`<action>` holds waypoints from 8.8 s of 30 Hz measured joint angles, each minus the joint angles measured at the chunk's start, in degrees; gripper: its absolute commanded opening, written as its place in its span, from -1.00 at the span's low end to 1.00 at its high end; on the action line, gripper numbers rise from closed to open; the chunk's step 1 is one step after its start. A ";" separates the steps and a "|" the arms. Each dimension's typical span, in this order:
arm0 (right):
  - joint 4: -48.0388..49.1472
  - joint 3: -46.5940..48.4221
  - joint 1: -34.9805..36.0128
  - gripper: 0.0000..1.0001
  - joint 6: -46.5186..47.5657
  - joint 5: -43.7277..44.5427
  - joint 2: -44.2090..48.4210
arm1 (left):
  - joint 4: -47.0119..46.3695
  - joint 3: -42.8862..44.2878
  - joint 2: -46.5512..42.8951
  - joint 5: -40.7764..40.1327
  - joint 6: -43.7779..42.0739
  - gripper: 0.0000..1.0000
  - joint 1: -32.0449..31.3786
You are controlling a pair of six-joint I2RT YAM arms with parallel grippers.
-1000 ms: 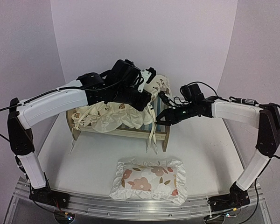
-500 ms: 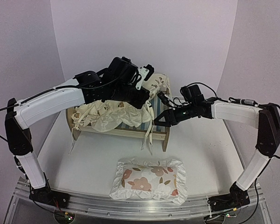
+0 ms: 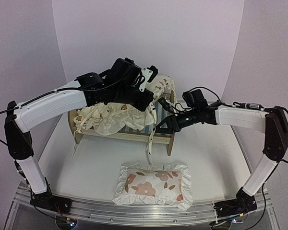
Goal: Set up the pet bed
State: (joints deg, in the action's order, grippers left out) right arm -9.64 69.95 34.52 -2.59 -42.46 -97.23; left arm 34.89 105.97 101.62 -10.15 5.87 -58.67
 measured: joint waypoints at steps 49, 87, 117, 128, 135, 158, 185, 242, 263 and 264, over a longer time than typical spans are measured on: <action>-8.29 7.37 3.46 -1.00 10.23 46.04 7.42 | -3.08 -1.90 -0.59 1.58 0.29 -1.00 0.24; -11.26 5.30 3.46 -1.00 8.09 46.18 8.10 | -5.02 -2.87 3.59 6.13 2.89 -1.00 0.24; -23.78 3.86 8.57 0.32 -9.57 54.54 10.54 | -4.83 -3.19 10.01 2.96 5.96 0.52 -1.15; -23.68 -12.17 8.76 0.20 -14.33 53.69 24.43 | -3.43 -4.29 9.85 -0.07 5.12 0.36 -3.52; -22.24 -21.44 9.29 0.15 -16.52 54.54 25.32 | -1.94 -2.22 12.12 0.11 3.23 0.06 -5.80; -19.64 -28.00 9.29 0.11 -20.28 60.48 36.04 | 5.78 19.74 31.93 -3.59 7.99 -0.15 -8.13; -14.15 -30.44 9.29 -0.01 -20.34 58.33 34.67 | 1.79 27.04 38.54 -13.05 16.48 -1.00 -7.26; 18.19 -34.68 13.25 -0.06 -18.95 56.81 11.14 | -10.92 -24.89 15.97 -7.98 7.82 0.27 -2.07; 17.15 -35.60 13.27 -0.08 -18.95 57.24 14.32 | -16.16 -22.52 21.54 -0.24 7.60 -0.05 2.86; 17.15 -35.60 13.27 -0.08 -18.95 57.22 14.32 | -16.40 -22.54 21.58 0.05 7.58 -0.09 3.06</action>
State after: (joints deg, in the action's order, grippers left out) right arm 7.51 34.35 47.79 -21.54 14.76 -82.91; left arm 18.49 83.44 123.20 -10.11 13.45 -55.61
